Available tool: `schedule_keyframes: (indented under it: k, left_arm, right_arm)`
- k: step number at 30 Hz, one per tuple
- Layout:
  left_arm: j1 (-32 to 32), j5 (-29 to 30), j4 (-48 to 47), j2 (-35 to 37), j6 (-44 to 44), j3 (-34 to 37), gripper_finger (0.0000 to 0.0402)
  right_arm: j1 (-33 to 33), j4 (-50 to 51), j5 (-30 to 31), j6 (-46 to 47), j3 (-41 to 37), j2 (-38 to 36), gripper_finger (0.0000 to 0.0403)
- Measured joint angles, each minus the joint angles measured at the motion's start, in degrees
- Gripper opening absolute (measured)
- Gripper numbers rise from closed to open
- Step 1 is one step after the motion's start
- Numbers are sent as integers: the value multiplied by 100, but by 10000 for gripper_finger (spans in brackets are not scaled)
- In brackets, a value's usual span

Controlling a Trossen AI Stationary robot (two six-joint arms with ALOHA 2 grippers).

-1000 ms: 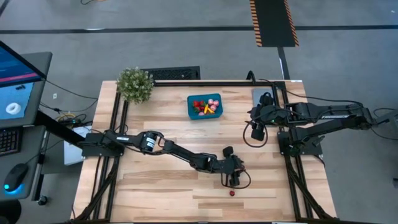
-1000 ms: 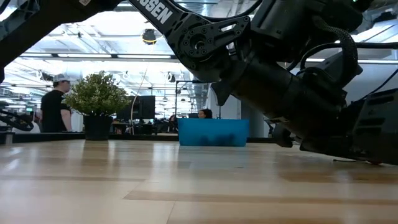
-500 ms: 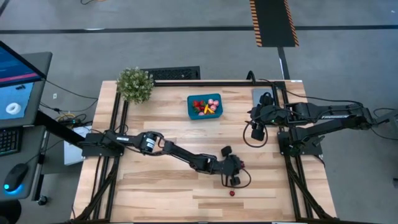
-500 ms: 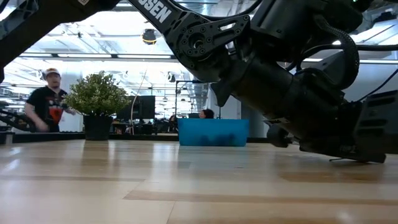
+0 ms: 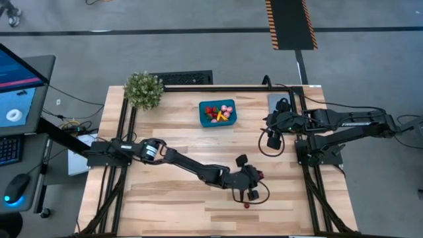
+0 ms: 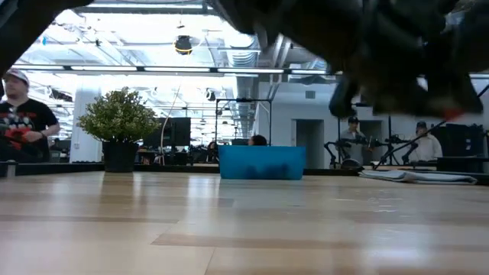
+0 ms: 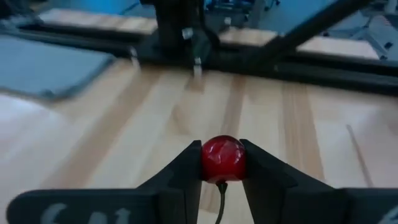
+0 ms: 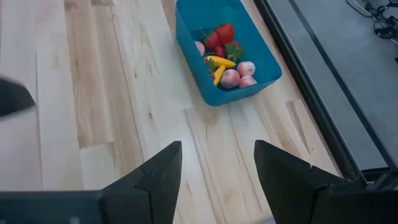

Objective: Pick and placing Produce into tupperware
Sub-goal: Put the top cherry into the blue bin

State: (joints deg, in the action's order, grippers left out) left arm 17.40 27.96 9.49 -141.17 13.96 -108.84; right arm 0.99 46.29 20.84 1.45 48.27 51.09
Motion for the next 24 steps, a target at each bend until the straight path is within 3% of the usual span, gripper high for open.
schedule_keyframes:
  k: [8,15,19,24]
  left_arm:
    - [348,571,-765,1090,-312,-2,90]
    - [808,1238,-841,1881,-763,-2,90]
    - [1079,1565,-622,2108,-846,-2,90]
    - [1421,1646,503,2263,-1600,-2,90]
  right_arm:
    - [0,-1,-1,-1,0,2,225]
    - [0,-45,0,-2,0,2,225]
    - [0,-51,0,0,0,0,225]
    - [0,-112,0,-2,0,2,225]
